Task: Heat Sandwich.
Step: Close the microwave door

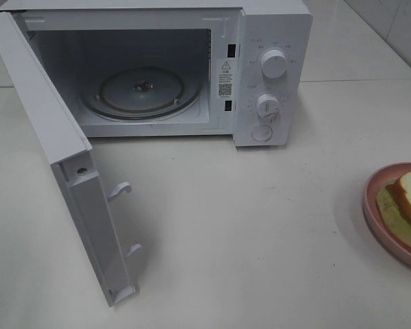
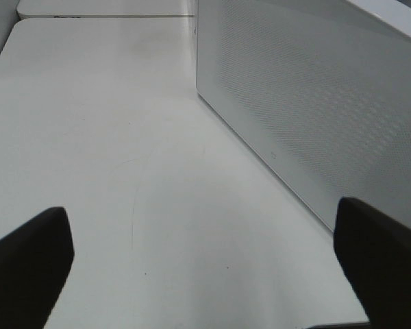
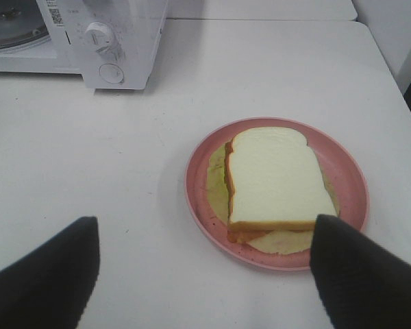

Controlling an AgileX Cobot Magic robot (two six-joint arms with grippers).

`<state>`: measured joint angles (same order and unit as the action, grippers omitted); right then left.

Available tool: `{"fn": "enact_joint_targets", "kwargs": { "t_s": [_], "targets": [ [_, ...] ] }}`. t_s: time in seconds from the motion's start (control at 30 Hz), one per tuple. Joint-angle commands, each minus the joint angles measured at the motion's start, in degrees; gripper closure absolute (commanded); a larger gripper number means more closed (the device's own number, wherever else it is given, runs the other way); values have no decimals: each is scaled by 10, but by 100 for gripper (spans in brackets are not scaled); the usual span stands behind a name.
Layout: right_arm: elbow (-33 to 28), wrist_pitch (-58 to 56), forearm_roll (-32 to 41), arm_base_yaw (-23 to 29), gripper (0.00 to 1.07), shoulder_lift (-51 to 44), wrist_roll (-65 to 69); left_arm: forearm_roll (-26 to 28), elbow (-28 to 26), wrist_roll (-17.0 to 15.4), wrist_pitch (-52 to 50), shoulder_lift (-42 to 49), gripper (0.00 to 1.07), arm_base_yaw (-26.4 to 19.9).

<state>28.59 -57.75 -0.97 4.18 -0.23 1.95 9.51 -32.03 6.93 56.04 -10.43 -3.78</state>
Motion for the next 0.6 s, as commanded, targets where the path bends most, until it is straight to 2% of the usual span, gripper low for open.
{"fn": "enact_joint_targets", "kwargs": {
  "t_s": [0.03,0.07,0.1,0.13,0.2,0.23,0.27,0.3,0.4,0.43,0.53,0.6],
  "targets": [
    [0,8,1,-3,31,-15,-5,6,2,2,-44,-28,22,-2],
    [0,8,1,-3,31,-15,-5,5,2,2,-53,-34,26,-2],
    [0,8,1,-3,31,-15,-5,5,5,2,-73,-46,37,-2],
    [0,8,1,-3,31,-15,-5,5,5,2,-73,-46,37,-2],
    [0,8,1,-3,31,-15,-5,6,8,2,-96,-60,48,-2],
    [0,8,1,-3,31,-15,-5,6,16,2,-120,-74,58,-2],
    [0,8,1,-3,31,-15,-5,6,21,2,-138,-83,64,-2],
    [0,8,1,-3,31,-15,-5,6,21,2,-138,-83,64,-2],
    [0,8,1,-3,31,-15,-5,8,43,2,-203,-121,89,-2],
    [0,8,1,-3,31,-15,-5,8,43,2,-203,-121,89,-2],
    [0,8,1,-3,31,-15,-5,9,64,2,-271,-160,107,-2],
    [0,8,1,-3,31,-15,-5,10,70,2,-293,-171,107,-2]
  ]
}}
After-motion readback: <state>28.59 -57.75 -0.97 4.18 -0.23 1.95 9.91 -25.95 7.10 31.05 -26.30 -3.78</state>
